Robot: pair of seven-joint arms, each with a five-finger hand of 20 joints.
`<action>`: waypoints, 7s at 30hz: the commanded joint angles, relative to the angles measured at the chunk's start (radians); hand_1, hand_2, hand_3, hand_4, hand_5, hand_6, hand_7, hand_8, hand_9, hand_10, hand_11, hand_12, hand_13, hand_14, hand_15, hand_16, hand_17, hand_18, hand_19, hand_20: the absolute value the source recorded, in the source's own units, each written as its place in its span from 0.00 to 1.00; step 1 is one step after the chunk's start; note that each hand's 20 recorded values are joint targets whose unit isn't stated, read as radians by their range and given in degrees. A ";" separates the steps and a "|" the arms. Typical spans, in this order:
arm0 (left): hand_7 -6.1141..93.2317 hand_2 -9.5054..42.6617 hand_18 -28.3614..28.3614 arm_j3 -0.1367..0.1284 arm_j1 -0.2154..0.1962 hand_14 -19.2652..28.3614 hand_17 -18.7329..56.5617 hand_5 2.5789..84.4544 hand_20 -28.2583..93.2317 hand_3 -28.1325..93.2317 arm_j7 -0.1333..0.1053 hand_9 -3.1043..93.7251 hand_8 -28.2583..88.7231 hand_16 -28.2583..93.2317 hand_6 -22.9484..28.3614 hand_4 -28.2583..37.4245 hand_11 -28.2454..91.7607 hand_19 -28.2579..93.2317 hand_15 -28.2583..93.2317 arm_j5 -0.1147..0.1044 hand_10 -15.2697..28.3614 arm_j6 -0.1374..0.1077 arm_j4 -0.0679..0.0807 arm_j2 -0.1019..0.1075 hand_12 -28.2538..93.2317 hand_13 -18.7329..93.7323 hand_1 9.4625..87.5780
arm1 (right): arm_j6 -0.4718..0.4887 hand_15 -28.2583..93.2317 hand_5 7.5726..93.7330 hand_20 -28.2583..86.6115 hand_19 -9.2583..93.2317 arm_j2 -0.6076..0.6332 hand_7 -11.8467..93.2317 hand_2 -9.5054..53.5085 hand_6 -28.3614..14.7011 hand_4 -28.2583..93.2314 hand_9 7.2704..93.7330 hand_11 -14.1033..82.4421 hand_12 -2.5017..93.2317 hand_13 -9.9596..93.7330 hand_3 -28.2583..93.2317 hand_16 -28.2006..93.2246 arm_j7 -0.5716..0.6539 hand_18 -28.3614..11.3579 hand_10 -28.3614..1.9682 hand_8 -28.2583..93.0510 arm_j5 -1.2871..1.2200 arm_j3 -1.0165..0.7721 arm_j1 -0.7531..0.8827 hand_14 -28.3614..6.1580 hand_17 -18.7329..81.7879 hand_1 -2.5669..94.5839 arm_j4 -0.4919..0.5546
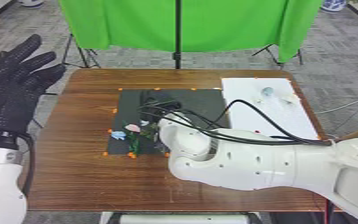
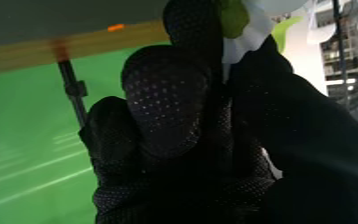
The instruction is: Arrange flowers
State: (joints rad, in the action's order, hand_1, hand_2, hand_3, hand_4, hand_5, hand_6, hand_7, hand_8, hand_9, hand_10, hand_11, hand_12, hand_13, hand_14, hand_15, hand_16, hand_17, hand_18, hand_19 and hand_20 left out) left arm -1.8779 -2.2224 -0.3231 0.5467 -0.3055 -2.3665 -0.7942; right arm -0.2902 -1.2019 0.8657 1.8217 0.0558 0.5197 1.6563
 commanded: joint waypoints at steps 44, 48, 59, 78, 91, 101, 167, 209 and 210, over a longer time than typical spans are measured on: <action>0.18 0.34 0.93 0.050 0.070 0.98 0.16 0.41 0.29 0.86 0.018 0.35 0.17 0.15 0.64 0.00 0.44 0.75 0.67 0.003 0.79 0.048 0.033 -0.011 0.32 0.39 0.15 | 0.038 0.78 0.71 0.59 1.00 -0.055 0.30 0.00 0.68 0.00 0.87 0.42 0.26 0.85 0.82 0.38 0.085 0.28 0.64 0.17 0.016 0.158 -0.128 0.70 0.63 0.48 -0.055; 0.18 0.34 0.93 0.051 0.070 0.98 0.16 0.41 0.29 0.87 0.017 0.35 0.17 0.15 0.64 0.00 0.44 0.75 0.67 0.003 0.78 0.046 0.033 -0.010 0.32 0.39 0.15 | 0.048 0.79 0.69 0.59 1.00 -0.054 0.29 0.00 0.66 0.00 0.84 0.46 0.23 0.85 0.84 0.37 0.081 0.28 0.61 0.13 0.025 0.156 -0.129 0.70 0.63 0.46 -0.051; 0.18 0.33 0.93 0.041 0.082 0.98 0.16 0.41 0.29 0.86 0.079 0.35 0.17 0.15 0.64 0.00 0.44 0.75 0.67 0.016 0.79 0.024 0.029 -0.021 0.32 0.39 0.15 | 0.060 0.79 0.66 0.59 1.00 -0.026 0.28 0.00 0.64 0.00 0.81 0.46 0.21 0.84 0.82 0.37 0.040 0.27 0.58 0.13 0.063 0.070 -0.087 0.68 0.62 0.42 -0.055; 0.18 0.34 0.93 -0.087 -0.173 0.98 0.16 0.41 0.29 0.86 0.005 0.35 0.17 0.15 0.64 0.00 0.44 0.75 0.67 0.004 0.78 -0.029 -0.051 -0.076 0.32 0.39 0.15 | 0.157 0.75 0.59 0.44 0.98 0.245 0.28 0.06 0.62 0.01 0.63 0.34 0.17 0.72 0.89 0.33 -0.113 0.27 0.46 0.13 -0.076 -0.154 -0.118 0.55 0.52 0.37 0.023; 0.17 0.33 0.93 -0.087 -0.175 0.98 0.16 0.40 0.29 0.86 0.009 0.35 0.17 0.15 0.63 0.00 0.44 0.75 0.66 -0.004 0.79 -0.023 -0.045 -0.076 0.32 0.39 0.14 | 0.257 0.76 0.52 0.41 0.98 0.449 0.27 0.09 0.65 0.01 0.56 0.31 0.17 0.69 0.91 0.33 -0.084 0.26 0.40 0.13 -0.104 -0.172 -0.090 0.50 0.51 0.34 -0.009; 0.17 0.34 0.93 -0.072 -0.162 0.98 0.16 0.40 0.29 0.86 0.014 0.35 0.17 0.15 0.63 0.00 0.43 0.75 0.66 -0.007 0.78 -0.025 -0.039 -0.081 0.32 0.39 0.14 | 0.318 0.77 0.46 0.40 0.99 0.542 0.25 0.09 0.63 0.01 0.50 0.28 0.17 0.67 0.92 0.32 -0.033 0.25 0.36 0.14 -0.112 -0.154 -0.063 0.47 0.50 0.33 -0.050; 0.18 0.34 0.93 -0.034 -0.086 0.98 0.16 0.40 0.28 0.87 0.018 0.35 0.17 0.15 0.63 0.00 0.44 0.75 0.66 0.003 0.78 0.001 -0.027 -0.056 0.32 0.38 0.15 | -0.042 0.71 0.85 0.55 1.00 0.483 0.43 0.00 0.73 0.00 1.00 0.27 0.40 0.90 0.83 0.43 -0.165 0.35 0.81 0.25 0.051 -0.067 -0.042 0.82 0.66 0.61 0.058; 0.17 0.34 0.93 0.029 0.040 0.98 0.16 0.40 0.28 0.86 0.034 0.35 0.17 0.15 0.63 0.00 0.44 0.75 0.66 0.002 0.78 0.047 0.022 -0.007 0.32 0.39 0.15 | -0.062 0.74 0.83 0.57 1.00 0.137 0.44 0.00 0.73 0.00 0.99 0.26 0.41 0.89 0.83 0.41 -0.095 0.35 0.80 0.25 -0.001 0.123 -0.057 0.79 0.65 0.60 0.024; 0.17 0.34 0.93 0.027 0.040 0.98 0.16 0.40 0.28 0.87 0.034 0.35 0.17 0.15 0.63 0.00 0.44 0.75 0.66 0.003 0.78 0.048 0.022 -0.009 0.32 0.39 0.15 | -0.057 0.74 0.82 0.57 1.00 0.138 0.44 0.00 0.73 0.00 0.99 0.26 0.40 0.89 0.83 0.41 -0.094 0.35 0.80 0.25 0.000 0.124 -0.057 0.79 0.65 0.60 0.023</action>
State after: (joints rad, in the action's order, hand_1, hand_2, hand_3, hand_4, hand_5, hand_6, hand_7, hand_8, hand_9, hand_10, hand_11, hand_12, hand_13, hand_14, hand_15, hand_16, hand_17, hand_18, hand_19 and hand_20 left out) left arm -1.8561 -2.1862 -0.3012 0.5434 -0.2771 -2.3546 -0.8054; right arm -0.3431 -1.0379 0.7447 1.8089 0.1738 0.4734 1.6865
